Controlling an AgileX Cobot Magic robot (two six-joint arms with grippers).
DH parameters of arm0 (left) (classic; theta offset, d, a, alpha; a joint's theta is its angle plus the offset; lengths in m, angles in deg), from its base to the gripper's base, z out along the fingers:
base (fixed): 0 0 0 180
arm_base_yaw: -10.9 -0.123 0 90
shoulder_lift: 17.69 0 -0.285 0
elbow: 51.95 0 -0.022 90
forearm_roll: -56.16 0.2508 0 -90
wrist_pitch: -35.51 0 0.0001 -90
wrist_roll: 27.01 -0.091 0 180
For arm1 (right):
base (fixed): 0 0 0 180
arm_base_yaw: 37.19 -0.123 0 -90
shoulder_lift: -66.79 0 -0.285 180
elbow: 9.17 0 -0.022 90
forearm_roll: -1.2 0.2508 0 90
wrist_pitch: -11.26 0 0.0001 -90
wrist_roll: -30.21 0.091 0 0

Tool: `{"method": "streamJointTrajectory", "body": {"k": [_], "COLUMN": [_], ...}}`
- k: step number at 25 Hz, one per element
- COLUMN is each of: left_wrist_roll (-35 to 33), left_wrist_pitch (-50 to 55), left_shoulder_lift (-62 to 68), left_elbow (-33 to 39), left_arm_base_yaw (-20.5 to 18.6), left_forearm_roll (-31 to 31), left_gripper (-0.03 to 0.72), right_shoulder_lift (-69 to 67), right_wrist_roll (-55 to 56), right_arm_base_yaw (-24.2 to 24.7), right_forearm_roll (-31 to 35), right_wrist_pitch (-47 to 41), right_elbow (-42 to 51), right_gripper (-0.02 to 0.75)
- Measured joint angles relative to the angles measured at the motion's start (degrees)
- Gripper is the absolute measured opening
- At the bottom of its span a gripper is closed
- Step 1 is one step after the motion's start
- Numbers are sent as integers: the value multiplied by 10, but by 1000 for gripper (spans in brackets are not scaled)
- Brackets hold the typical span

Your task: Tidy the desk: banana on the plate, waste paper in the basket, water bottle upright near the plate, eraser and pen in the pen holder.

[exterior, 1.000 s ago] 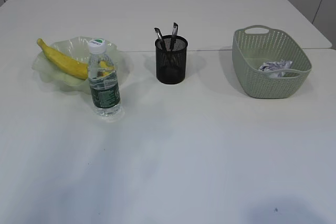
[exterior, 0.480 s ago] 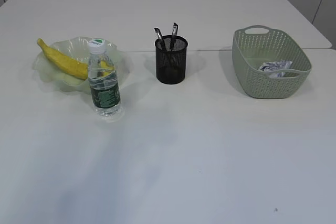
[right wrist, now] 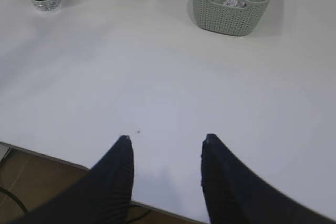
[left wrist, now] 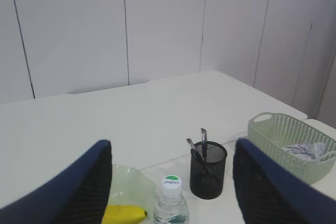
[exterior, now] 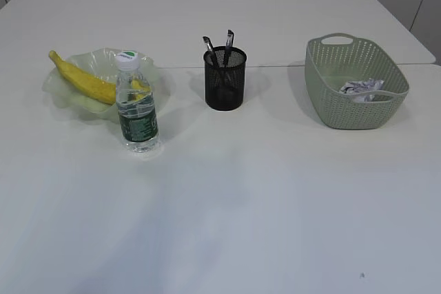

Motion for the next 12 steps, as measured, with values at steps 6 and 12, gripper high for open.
{"method": "streamJointTrajectory", "body": {"k": [6,12], "left_wrist_roll": [0,0], "left_wrist_pitch": [-26,-28], "left_shoulder_lift": [-38,-69], "left_elbow": [0,0], "left_arm_base_yaw": [0,0], "left_forearm_roll": [0,0], "left_gripper": [506,506], "right_shoulder_lift": [0,0], "right_wrist_roll": [0,0], "right_arm_base_yaw": [0,0], "right_forearm_roll": [0,0], "right_wrist_pitch": [6,11], "right_elbow": [0,0], "right_gripper": [326,326]}}
